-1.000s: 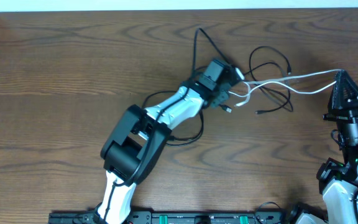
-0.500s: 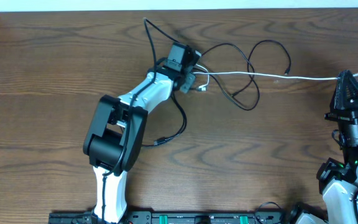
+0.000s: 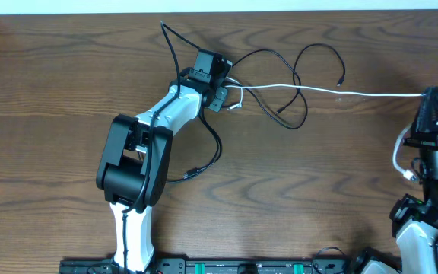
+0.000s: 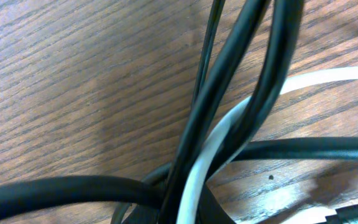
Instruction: Untangle cables
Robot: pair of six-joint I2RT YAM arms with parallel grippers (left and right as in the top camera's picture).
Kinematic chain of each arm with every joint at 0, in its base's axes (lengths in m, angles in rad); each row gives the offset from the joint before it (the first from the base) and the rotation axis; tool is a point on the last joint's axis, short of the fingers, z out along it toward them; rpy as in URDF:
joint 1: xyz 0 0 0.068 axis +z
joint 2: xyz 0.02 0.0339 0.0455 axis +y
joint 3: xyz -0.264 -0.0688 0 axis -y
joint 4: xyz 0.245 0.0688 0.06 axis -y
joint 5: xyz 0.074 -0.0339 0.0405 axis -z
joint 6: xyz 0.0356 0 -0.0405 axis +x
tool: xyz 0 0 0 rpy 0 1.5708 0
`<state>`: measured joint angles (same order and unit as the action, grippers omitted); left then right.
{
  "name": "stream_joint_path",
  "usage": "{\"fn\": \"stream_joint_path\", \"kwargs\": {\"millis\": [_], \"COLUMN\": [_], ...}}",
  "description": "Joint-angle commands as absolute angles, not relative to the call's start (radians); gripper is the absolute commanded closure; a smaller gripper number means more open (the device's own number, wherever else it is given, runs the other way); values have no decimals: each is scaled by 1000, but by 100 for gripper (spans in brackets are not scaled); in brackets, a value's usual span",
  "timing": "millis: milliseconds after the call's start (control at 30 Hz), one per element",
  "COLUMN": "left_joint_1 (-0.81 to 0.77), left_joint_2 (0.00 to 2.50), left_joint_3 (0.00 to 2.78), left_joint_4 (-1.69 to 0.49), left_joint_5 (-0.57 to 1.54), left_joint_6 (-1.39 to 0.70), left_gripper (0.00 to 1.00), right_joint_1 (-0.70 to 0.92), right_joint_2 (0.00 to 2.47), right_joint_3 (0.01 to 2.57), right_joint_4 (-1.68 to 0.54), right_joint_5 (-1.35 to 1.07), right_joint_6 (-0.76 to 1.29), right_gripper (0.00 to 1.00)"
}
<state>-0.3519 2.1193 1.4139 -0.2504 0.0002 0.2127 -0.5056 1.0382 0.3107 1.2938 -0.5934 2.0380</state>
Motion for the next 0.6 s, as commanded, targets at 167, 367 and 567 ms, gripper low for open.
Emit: {"fn": "stream_joint_path", "kwargs": {"millis": [167, 367, 567], "left_joint_1": [-304, -260, -233], "left_joint_2": [2134, 2134, 2134], "left_joint_3": [1411, 1411, 1411], "left_joint_4": [-274, -292, -293], "left_joint_5": [-98, -98, -98], "left_joint_6": [203, 203, 203], "left_gripper": [92, 92, 92], "right_joint_1": [-744, -903, -1000], "right_joint_2": [1028, 1028, 1031], "right_joint_3": [333, 333, 333], "right_joint_4": [1229, 1192, 1113], "right_joint_5": [-625, -690, -755], "right_joint_6": [2049, 2049, 2045], "right_gripper": [99, 99, 99]}}
